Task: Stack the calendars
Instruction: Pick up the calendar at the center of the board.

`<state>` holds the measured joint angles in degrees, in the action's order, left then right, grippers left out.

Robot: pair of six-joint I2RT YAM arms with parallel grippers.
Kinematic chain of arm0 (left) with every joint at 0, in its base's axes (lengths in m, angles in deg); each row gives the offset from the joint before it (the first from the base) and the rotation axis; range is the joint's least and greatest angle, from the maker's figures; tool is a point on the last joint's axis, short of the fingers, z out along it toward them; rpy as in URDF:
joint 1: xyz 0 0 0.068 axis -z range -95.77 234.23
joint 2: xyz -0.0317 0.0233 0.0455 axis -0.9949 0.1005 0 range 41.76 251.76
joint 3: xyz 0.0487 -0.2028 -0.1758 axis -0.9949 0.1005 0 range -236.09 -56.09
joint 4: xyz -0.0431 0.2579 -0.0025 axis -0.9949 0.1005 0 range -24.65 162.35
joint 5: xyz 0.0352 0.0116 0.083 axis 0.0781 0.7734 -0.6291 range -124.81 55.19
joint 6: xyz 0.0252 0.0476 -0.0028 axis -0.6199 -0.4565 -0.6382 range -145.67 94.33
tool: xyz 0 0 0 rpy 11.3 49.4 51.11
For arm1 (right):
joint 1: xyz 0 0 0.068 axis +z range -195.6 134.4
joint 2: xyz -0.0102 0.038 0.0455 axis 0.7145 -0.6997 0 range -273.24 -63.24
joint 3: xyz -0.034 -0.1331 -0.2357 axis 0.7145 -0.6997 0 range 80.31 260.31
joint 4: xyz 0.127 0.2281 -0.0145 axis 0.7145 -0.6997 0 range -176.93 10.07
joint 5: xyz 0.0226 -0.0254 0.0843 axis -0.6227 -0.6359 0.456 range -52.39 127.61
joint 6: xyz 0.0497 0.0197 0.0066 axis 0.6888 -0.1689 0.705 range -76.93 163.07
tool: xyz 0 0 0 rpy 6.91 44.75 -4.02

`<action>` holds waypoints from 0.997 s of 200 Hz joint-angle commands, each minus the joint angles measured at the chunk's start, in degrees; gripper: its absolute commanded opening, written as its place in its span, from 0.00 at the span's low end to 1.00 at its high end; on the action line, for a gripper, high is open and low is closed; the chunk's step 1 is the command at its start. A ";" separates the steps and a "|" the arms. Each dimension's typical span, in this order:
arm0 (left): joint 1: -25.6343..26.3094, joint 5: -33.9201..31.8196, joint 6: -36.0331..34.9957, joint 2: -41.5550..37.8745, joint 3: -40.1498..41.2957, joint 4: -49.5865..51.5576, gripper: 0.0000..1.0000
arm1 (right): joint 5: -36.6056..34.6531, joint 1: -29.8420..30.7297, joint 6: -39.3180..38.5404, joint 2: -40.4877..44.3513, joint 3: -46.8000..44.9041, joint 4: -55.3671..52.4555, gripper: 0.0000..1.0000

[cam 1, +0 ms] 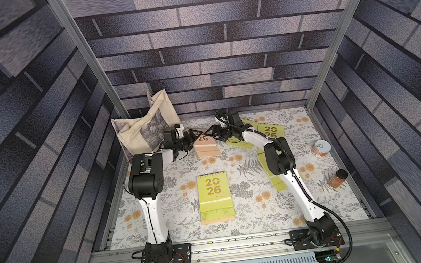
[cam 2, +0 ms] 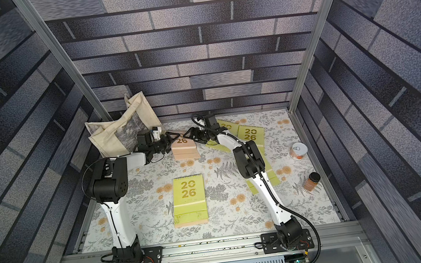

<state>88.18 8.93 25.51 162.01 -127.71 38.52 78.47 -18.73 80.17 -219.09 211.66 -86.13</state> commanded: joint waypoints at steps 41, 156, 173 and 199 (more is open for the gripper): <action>-0.77 1.64 -0.52 -1.95 1.26 -1.65 0.52 | -1.02 0.58 0.96 -1.56 -3.47 -7.52 0.89; -2.49 4.68 -3.48 -5.07 0.76 1.41 0.00 | 0.11 -0.45 -3.35 7.87 -9.69 -7.87 0.89; -2.84 6.56 -5.03 -7.32 -0.25 3.62 0.00 | 1.47 -1.24 -5.32 12.55 -12.48 -7.84 0.89; -3.74 10.66 -6.54 -12.11 -0.45 6.35 0.00 | 2.76 -2.89 -9.42 20.60 -18.34 -8.70 0.89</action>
<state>85.40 13.35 22.45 158.79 -126.20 43.85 79.31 -19.75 75.75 -207.44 197.14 -91.81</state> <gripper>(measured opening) 0.131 0.888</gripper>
